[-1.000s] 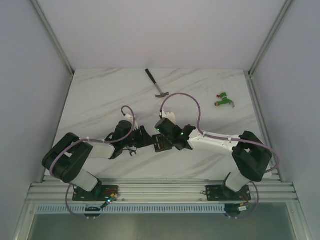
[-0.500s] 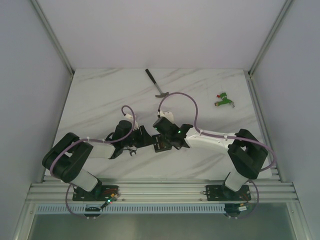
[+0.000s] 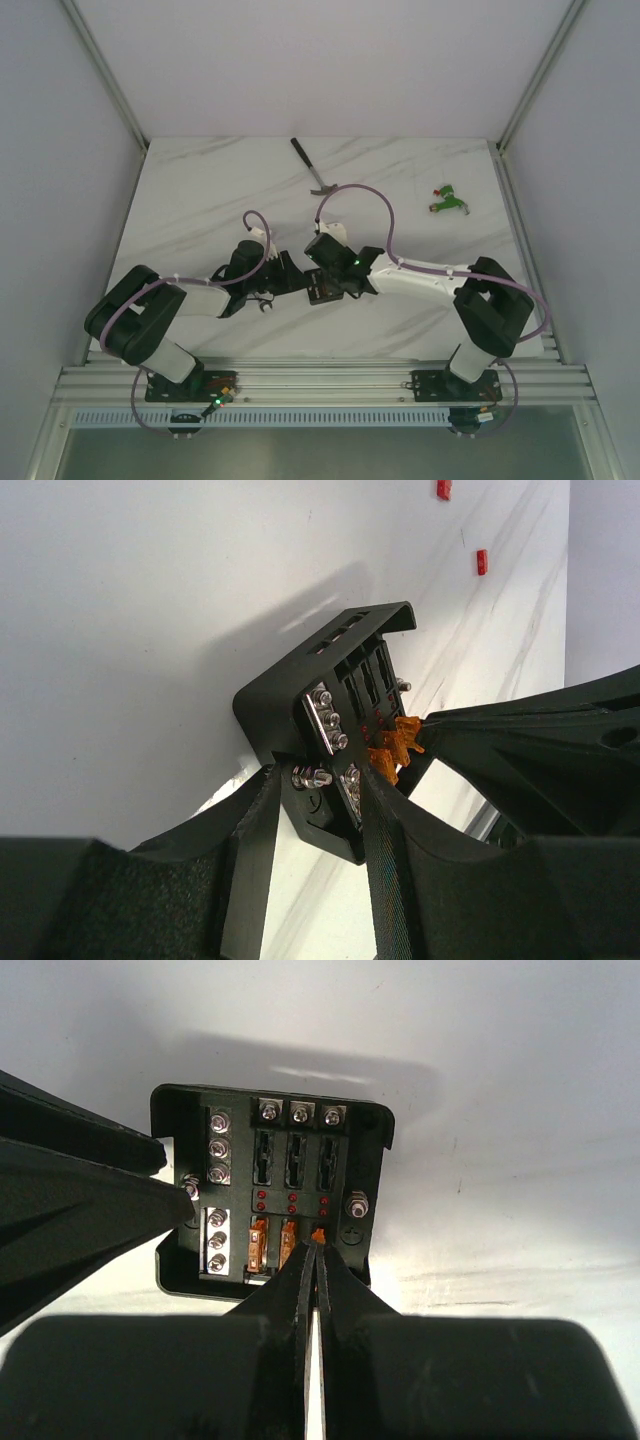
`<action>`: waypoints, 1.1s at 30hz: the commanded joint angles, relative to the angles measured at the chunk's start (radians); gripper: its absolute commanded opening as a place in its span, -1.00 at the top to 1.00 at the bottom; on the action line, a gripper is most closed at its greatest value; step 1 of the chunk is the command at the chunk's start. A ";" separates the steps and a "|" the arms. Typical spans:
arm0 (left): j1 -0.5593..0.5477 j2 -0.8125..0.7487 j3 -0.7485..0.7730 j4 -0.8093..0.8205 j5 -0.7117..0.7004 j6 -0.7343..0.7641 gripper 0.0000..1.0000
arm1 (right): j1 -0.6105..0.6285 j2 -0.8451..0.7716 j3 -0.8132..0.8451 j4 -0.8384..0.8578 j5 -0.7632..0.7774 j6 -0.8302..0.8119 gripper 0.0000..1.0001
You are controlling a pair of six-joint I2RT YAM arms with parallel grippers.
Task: Snap on the fuse box
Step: Install the fuse at the fuse box base.
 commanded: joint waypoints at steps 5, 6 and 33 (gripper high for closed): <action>-0.005 0.020 0.020 0.013 0.019 -0.004 0.08 | -0.001 0.089 -0.009 -0.152 -0.057 -0.010 0.94; -0.005 0.020 0.020 0.013 0.019 -0.004 0.09 | -0.001 0.099 -0.009 -0.156 -0.060 -0.014 0.95; -0.005 0.037 0.025 0.010 0.017 -0.004 0.10 | -0.008 0.172 -0.076 -0.276 -0.155 -0.019 1.00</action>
